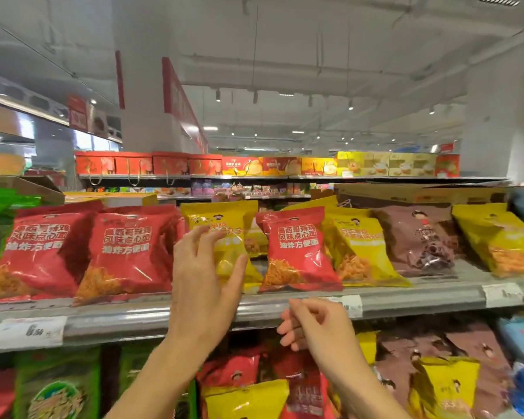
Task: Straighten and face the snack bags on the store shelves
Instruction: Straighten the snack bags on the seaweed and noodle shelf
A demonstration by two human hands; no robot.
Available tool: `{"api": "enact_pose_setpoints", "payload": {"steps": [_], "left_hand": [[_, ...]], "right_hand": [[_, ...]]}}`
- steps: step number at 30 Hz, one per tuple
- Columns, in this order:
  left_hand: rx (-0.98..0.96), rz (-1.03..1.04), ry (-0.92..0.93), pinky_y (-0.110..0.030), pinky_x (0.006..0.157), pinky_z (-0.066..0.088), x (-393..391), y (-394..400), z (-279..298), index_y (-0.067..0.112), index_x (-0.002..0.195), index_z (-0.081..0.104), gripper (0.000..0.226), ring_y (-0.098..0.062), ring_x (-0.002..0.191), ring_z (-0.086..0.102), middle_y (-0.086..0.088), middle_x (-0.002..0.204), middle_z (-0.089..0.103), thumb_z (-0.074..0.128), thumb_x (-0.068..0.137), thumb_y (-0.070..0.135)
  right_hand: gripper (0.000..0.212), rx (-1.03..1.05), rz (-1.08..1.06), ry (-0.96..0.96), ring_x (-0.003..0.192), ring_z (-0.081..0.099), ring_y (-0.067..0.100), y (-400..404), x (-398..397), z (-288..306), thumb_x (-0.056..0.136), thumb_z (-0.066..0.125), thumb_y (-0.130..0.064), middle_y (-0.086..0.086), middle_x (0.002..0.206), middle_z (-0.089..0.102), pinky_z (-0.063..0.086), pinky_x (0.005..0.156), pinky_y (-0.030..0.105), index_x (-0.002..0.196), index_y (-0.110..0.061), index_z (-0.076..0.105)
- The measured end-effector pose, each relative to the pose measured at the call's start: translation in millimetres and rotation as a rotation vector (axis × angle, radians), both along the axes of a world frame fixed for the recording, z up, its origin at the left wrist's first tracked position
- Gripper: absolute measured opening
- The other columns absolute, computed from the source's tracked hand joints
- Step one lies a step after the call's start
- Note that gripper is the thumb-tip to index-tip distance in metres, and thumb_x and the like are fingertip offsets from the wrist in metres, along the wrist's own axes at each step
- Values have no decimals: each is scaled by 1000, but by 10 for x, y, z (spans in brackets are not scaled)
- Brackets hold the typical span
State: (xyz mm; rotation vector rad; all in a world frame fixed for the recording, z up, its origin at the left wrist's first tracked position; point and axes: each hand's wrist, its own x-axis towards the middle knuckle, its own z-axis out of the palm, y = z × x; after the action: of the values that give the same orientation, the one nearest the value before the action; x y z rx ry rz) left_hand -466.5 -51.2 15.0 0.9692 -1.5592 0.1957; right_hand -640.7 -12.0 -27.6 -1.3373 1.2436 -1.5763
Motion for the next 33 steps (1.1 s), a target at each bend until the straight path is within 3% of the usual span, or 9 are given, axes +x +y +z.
{"api": "enact_pose_setpoints", "payload": {"steps": [2, 6, 9, 12, 20, 24, 28, 30, 33], "left_hand": [[17, 71, 31, -43, 111, 36, -260, -35, 37, 11, 135, 51, 57, -26, 131, 38, -12, 140, 45, 71, 87, 37], [143, 211, 107, -50, 113, 29, -523, -151, 119, 13, 144, 40, 72, -32, 138, 30, -17, 149, 36, 66, 87, 49], [142, 334, 82, -54, 114, 27, -639, -182, 82, 10, 142, 43, 73, -37, 141, 25, -23, 151, 32, 70, 85, 47], [135, 385, 33, -58, 114, 29, -746, -194, 32, 8, 138, 47, 71, -41, 140, 28, -23, 150, 34, 74, 83, 43], [250, 389, 96, -57, 112, 29, -521, -252, -10, 13, 151, 28, 86, -34, 142, 25, -18, 154, 29, 69, 85, 51], [414, 282, 175, -53, 111, 36, -291, -240, 51, 11, 155, 17, 111, -31, 138, 37, -15, 149, 41, 71, 74, 65], [591, 154, 169, -50, 106, 44, -97, -253, 210, 13, 154, 17, 129, -31, 126, 53, -5, 141, 52, 72, 55, 77], [655, 68, 175, -38, 90, 51, 8, -270, 292, 15, 147, 30, 118, -21, 108, 62, 6, 123, 61, 77, 55, 73], [734, -174, 200, -25, 59, 56, 125, -329, 369, 19, 110, 65, 62, -18, 74, 73, 0, 89, 76, 86, 62, 53]], "right_hand": [[35, -90, -38, 88, 58, 67, 20, 27, -359, 50, 102, 58, -23, 12, 67, 73, 51, 55, 25, 77, -4, 71], [27, -254, -166, 204, 64, 69, 18, -26, -958, 172, 99, 62, -18, 3, 68, 72, 57, 66, 36, 74, -16, 70], [18, -373, -332, 332, 72, 66, 7, -86, -1278, 278, 95, 66, -19, -9, 75, 71, 50, 70, 23, 78, -25, 68], [5, -398, -450, 443, 93, 61, 19, -178, -1483, 385, 93, 68, -20, -5, 93, 65, 49, 84, 39, 97, -20, 66], [73, -87, -395, 700, 130, 45, 32, -369, -1507, 517, 91, 62, -56, 11, 144, 42, 43, 100, 44, 146, -20, 33], [77, -120, -508, 812, 136, 34, 35, -378, -1361, 471, 91, 62, -53, 17, 150, 35, 37, 107, 49, 151, -15, 33], [64, -419, -594, 833, 136, 32, 33, -328, -1011, 456, 92, 65, -41, 18, 147, 40, 34, 109, 49, 144, -8, 46], [67, -457, -472, 839, 136, 33, 25, -341, -791, 479, 96, 59, -45, 9, 146, 41, 33, 110, 37, 150, -11, 39], [85, -279, -245, 770, 139, 36, 23, -455, -524, 549, 96, 56, -55, 6, 150, 34, 36, 114, 35, 160, -16, 14]]}}
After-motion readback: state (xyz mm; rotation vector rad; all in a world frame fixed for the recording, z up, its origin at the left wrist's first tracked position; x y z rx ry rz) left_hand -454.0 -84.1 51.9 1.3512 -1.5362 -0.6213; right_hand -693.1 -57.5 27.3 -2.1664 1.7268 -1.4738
